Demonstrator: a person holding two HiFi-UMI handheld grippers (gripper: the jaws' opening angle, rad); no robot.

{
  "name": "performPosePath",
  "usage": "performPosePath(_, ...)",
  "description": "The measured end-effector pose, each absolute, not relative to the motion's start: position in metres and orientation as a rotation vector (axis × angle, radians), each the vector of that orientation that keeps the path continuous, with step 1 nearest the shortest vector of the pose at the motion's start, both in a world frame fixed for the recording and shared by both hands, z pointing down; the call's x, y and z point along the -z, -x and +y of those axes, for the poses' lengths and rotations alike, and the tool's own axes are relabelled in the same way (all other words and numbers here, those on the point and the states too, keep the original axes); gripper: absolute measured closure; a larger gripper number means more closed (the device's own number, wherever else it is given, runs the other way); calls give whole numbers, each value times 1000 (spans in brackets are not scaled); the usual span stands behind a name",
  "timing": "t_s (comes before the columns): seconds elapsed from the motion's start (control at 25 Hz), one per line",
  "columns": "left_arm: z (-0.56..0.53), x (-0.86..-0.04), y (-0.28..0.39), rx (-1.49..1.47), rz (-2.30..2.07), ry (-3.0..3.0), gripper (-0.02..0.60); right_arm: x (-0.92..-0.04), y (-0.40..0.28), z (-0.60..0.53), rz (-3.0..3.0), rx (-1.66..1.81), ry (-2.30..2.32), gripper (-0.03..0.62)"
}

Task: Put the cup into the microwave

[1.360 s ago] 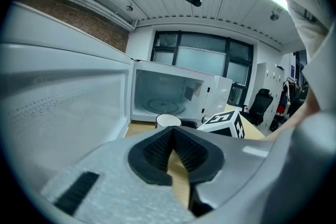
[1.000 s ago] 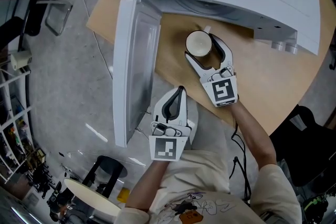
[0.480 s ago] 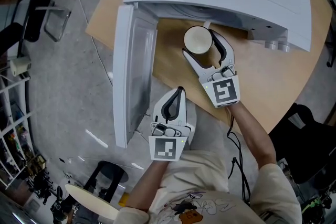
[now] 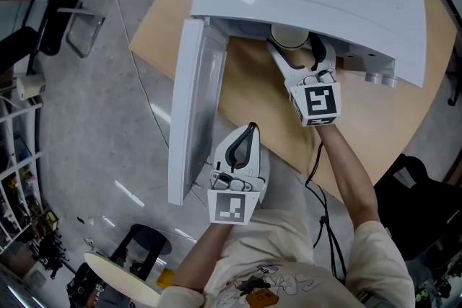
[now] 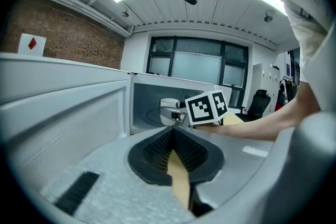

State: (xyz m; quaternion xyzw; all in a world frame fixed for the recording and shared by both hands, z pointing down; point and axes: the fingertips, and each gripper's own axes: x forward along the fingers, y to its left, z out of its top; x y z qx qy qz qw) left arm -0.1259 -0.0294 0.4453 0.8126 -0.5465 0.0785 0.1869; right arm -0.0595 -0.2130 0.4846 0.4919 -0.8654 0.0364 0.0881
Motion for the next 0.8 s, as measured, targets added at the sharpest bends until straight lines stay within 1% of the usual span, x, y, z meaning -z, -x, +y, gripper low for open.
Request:
performPosePath(0.4, -30, -451, 134, -229, -1555, -2255, 577, -507, 45, -253, -2503, -119, -1531, 214)
performPosePath(0.8, -32, -451, 138, -233, -1567, -2251, 577, -509, 41, -273, -2526, -139, -1576, 212)
